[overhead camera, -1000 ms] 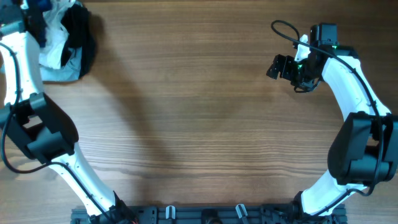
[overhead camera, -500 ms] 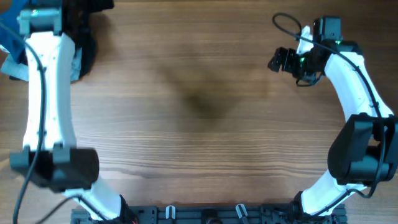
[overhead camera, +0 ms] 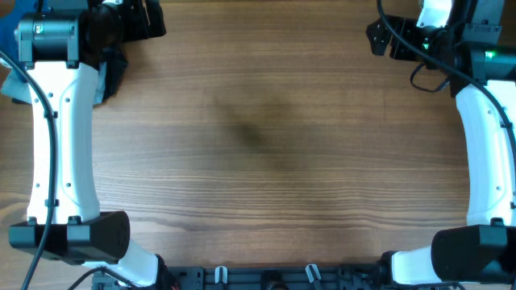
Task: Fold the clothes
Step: 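Place the shirt on the clothes stack and open the left gripper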
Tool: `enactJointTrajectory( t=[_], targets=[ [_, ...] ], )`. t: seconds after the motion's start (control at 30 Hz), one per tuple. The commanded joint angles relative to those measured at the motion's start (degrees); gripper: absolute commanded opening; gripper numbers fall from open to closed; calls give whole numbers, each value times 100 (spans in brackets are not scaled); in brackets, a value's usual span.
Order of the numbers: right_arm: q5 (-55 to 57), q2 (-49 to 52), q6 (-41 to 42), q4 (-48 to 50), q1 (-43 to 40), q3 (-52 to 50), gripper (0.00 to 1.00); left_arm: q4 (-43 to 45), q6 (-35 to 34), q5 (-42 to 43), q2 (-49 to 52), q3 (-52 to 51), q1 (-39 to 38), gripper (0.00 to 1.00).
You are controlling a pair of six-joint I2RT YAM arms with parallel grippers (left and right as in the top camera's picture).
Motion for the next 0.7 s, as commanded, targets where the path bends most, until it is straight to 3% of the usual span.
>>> enactJointTrajectory(
  t=[0.0,0.23,0.5,0.67],
  targets=[
    [9,33,166,7,-4,13,100,0,-74,90,28,0,0,100],
    [11,33,527,7,-4,13,100,0,-74,92,-140,0,0,100],
    [11,33,573,7,-4,13,100,0,-74,90,-1235,-44,225,100],
    [11,33,573,7,-4,13,100,177,-31,22,-2385,-1134,752,100]
  ],
)
